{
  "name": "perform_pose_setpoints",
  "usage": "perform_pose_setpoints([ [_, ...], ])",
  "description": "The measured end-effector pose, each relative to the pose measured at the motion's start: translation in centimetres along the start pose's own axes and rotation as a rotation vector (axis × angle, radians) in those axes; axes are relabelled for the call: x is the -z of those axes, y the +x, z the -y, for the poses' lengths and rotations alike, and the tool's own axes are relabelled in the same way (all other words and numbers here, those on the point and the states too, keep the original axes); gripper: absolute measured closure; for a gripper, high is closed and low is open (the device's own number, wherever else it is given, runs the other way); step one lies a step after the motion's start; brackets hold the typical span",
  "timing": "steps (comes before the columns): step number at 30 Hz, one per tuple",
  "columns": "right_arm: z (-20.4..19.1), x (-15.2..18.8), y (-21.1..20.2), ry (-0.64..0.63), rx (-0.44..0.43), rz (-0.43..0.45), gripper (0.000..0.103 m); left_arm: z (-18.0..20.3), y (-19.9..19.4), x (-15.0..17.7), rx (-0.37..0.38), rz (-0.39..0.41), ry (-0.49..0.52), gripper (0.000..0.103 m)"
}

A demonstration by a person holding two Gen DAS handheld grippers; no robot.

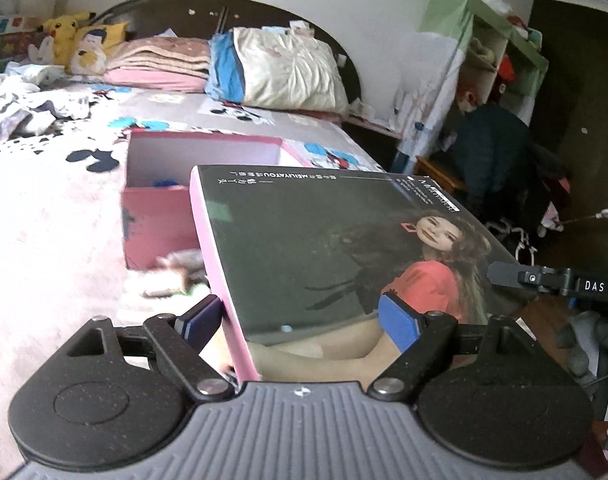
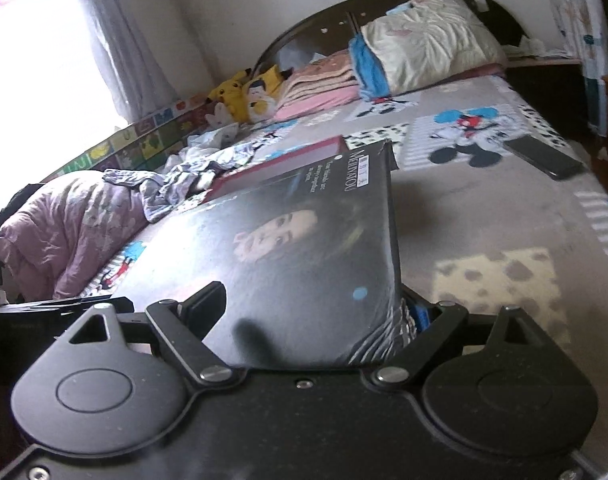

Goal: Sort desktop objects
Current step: 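Lift the photo-printed lid off the bed with both tools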

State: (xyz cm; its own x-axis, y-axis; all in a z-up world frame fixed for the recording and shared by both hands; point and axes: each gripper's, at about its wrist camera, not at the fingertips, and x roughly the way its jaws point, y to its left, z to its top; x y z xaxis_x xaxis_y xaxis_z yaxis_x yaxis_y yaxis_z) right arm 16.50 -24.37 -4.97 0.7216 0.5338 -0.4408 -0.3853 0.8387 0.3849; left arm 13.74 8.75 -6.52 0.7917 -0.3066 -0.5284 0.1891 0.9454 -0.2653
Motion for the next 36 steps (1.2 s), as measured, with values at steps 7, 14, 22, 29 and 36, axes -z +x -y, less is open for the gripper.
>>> perform_pose_setpoints([
  [7,-1.7,-3.1,3.1,-0.027,-0.036,0.01,0.014,-2.3,0.5,-2.7,-0.031,0.034,-0.003,0.018],
  [14,-2.4,-5.5,6.7,-0.029,-0.055,0.003,0.013,-4.6,1.9,-5.0,-0.045,0.047,-0.01,0.018],
  [22,-2.7,-7.2,10.5,-0.035,-0.045,0.004,0.014,-7.6,4.3,-7.0,-0.048,0.048,-0.015,0.018],
  [29,-2.6,-8.1,14.0,-0.024,-0.025,-0.01,0.013,-9.8,6.7,-8.5,-0.072,0.045,0.006,0.018],
  [36,-2.6,-8.7,17.1,-0.007,0.001,-0.019,0.013,-12.2,9.3,-10.1,-0.073,0.043,0.015,0.018],
])
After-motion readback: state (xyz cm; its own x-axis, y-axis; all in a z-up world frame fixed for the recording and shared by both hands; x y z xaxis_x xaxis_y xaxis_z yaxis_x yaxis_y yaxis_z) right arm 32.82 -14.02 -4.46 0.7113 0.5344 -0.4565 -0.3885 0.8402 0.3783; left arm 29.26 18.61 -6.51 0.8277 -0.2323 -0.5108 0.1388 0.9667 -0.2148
